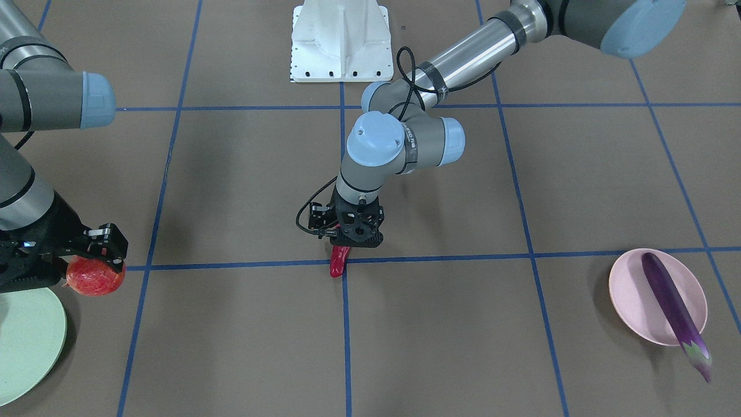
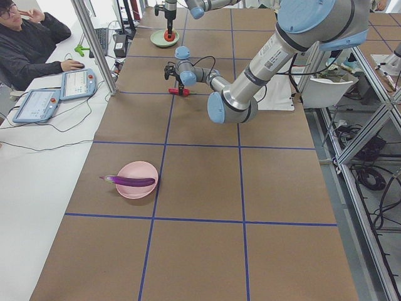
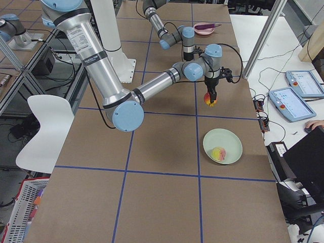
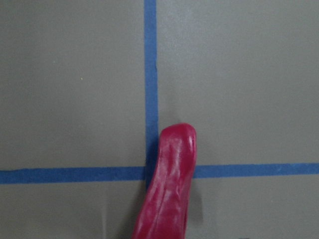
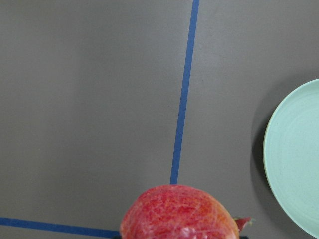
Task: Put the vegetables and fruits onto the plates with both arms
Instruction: 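Grasp the red chili pepper with the left gripper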
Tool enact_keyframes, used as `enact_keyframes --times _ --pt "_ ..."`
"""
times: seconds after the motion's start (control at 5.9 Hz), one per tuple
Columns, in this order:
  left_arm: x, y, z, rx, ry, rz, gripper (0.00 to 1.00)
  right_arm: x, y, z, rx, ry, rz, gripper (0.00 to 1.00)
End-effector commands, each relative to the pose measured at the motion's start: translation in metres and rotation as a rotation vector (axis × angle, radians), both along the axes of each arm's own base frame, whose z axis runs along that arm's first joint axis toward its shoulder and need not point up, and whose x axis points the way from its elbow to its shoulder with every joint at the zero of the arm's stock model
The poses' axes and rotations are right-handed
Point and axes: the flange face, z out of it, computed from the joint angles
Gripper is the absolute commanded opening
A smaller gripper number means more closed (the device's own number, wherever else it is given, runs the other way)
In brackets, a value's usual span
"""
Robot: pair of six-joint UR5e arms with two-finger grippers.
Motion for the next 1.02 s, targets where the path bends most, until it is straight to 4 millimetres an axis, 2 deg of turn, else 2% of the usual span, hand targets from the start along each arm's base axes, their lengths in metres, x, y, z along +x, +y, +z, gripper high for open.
enact_keyframes --times 0.0,0.17,0.34,0.51,0.68,0.85 --pt "0.004 0.003 0.002 -0.002 -0.006 0.005 0.51 0.003 -0.002 0.003 -0.003 0.002 0.004 0.00" --pt "0.003 0.003 0.000 -0.002 -0.004 0.004 0.02 0.004 -0.004 0.007 -0.007 0.006 0.006 0.00" --pt "-0.001 -0.001 -0.002 -0.002 0.000 0.000 0.00 0.005 -0.004 0.010 -0.008 0.008 0.005 0.00" --pt "-0.023 -0.015 -0.016 -0.012 0.030 0.001 0.00 0.017 -0.008 0.026 0.024 0.034 -0.038 0.00" --pt "-0.059 -0.041 -0.022 -0.056 0.048 0.012 0.00 0.027 -0.019 0.046 0.030 0.060 -0.065 0.00" --pt "-0.094 -0.071 -0.020 -0.090 0.055 -0.006 0.00 0.026 -0.024 0.063 0.033 0.070 -0.076 0.00"
